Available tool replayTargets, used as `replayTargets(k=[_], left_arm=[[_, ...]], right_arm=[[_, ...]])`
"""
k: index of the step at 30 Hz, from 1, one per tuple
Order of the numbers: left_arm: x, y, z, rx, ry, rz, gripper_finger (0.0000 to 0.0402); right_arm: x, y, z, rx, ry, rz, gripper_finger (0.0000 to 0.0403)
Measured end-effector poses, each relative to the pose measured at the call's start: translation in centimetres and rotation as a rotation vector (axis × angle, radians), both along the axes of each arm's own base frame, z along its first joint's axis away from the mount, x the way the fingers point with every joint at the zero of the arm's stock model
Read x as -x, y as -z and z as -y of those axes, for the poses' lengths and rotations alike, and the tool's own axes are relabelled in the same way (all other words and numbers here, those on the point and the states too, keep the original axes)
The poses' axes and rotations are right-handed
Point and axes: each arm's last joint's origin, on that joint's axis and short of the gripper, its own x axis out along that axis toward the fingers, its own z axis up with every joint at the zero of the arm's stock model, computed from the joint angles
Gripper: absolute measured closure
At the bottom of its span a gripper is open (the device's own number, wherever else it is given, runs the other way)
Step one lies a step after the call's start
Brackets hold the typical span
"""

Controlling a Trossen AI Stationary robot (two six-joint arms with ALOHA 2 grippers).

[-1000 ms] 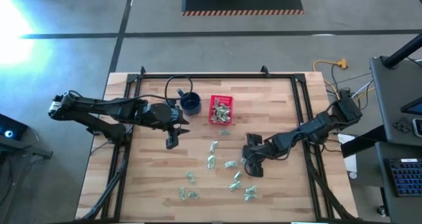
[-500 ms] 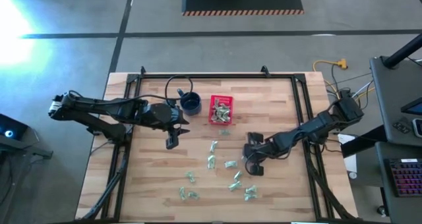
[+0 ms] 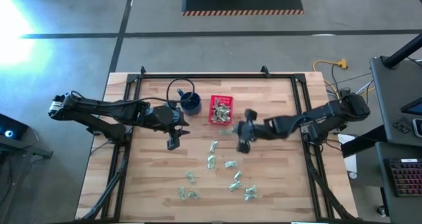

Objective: Pick and place Stevia / Truvia into bins
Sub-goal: Put the stevia packet into the basket

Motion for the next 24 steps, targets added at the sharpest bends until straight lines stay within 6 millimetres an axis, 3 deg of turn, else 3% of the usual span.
replayTargets(k=[10,19,24], left_arm=[[-0.1,0.0,0.0,0.021,-0.017,0.014,0.0272],[-0.8,0.5,0.1,0.022,-0.019,0.008,0.0272],[-1.4,0.9,0.2,0.021,-0.019,-0.002,0.0272]], right_arm=[[-3.0,-2.6,8.2,0.113,0.144,0.039,0.0390],[-4.6,-1.4,13.8,-0.013,0.165,0.010,0.0385],[-5.8,-0.2,15.1,-0.102,0.124,-0.001,0.0342]])
